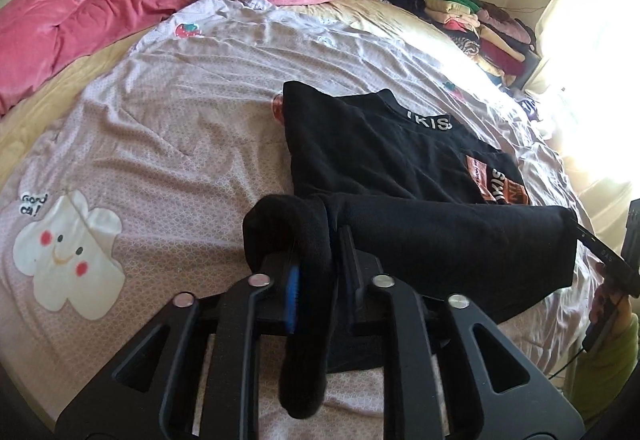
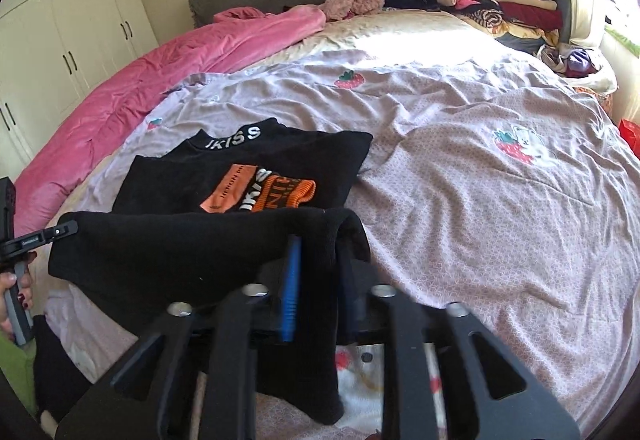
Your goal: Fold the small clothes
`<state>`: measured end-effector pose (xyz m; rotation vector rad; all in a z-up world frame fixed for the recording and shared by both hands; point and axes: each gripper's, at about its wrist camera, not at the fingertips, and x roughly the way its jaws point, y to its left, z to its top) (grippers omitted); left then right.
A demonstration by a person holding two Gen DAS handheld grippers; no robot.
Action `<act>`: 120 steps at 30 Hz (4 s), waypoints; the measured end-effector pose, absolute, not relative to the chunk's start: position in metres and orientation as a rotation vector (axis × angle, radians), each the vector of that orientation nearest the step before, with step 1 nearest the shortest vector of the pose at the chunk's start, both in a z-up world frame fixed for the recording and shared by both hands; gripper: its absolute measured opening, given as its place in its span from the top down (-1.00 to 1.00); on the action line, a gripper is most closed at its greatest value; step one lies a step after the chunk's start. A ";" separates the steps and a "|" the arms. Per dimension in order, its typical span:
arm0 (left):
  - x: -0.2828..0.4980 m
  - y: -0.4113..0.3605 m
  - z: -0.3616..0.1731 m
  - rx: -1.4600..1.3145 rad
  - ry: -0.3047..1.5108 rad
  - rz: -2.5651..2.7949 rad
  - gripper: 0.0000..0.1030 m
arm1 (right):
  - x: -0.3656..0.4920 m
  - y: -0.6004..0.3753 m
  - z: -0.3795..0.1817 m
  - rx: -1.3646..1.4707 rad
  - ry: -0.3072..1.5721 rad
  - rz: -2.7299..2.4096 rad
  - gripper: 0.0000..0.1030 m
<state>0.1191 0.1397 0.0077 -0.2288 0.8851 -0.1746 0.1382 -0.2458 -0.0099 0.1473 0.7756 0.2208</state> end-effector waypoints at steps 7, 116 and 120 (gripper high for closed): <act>0.096 0.135 0.010 -0.233 0.891 -0.216 0.26 | 0.113 -0.245 -0.014 0.173 0.778 0.235 0.05; 0.253 0.168 -0.027 -0.370 0.891 -0.111 0.19 | 0.284 -0.244 -0.040 0.151 0.853 0.093 -0.16; 0.250 0.158 -0.020 -0.307 0.858 -0.107 0.93 | 0.295 -0.247 -0.046 0.201 0.872 0.125 0.55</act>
